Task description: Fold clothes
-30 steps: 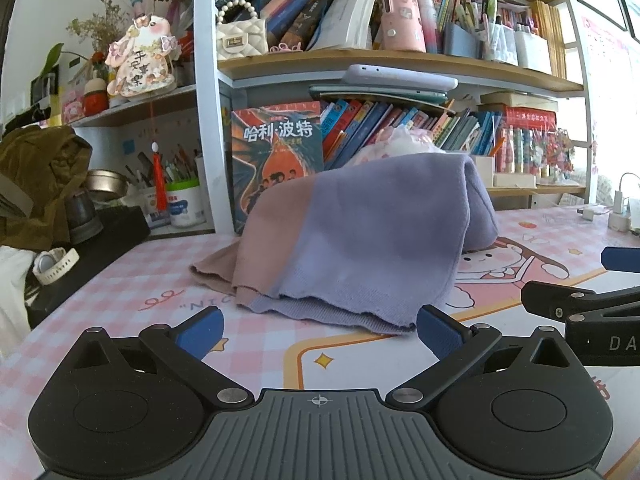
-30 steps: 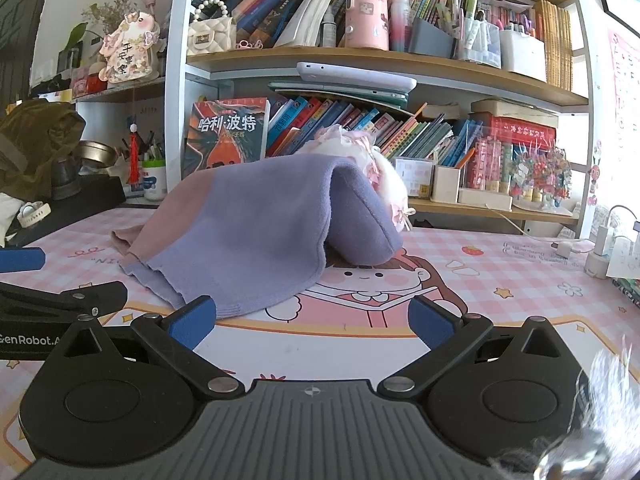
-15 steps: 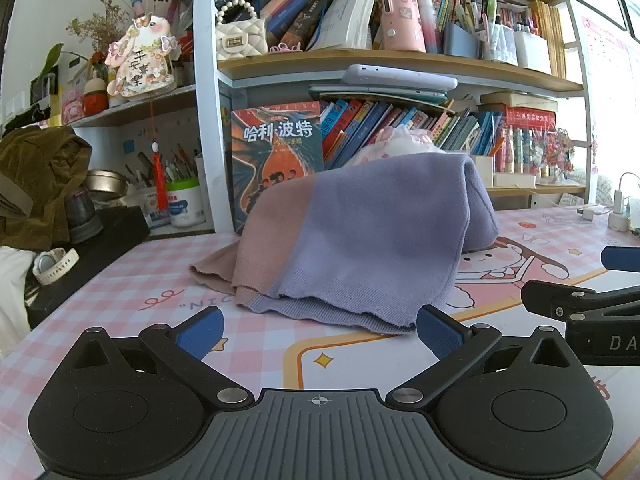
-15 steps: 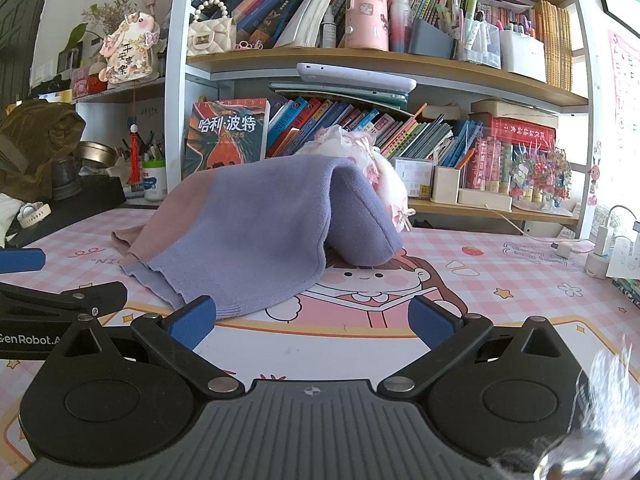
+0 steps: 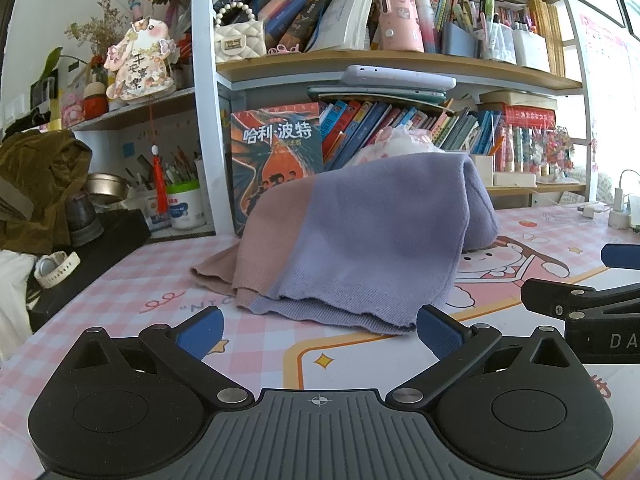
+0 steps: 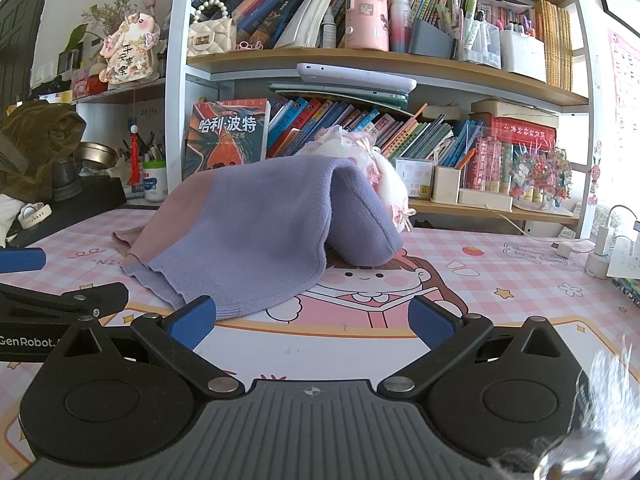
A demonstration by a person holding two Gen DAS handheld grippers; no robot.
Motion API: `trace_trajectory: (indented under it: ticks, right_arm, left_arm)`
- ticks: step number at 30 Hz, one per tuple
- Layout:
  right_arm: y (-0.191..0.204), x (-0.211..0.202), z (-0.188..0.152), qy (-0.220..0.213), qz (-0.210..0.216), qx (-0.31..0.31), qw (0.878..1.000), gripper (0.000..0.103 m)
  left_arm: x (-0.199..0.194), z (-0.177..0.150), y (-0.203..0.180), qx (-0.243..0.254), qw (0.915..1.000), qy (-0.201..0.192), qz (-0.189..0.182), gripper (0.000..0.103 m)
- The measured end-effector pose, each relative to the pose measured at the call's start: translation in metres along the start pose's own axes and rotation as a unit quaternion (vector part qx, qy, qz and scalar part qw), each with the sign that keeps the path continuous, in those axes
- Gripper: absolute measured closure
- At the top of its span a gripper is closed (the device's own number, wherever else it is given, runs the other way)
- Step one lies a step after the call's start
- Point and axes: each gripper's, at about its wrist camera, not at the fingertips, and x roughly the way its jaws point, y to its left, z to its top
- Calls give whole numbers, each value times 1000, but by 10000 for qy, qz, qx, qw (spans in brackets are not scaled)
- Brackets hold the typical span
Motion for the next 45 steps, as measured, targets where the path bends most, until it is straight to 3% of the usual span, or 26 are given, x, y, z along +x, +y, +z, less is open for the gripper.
trace_trajectory:
  ticks: [45]
  right_arm:
    - [-2, -1, 1, -10, 49, 52, 10000, 0]
  left_arm:
    - [0, 0, 4, -122, 9999, 1, 71, 0]
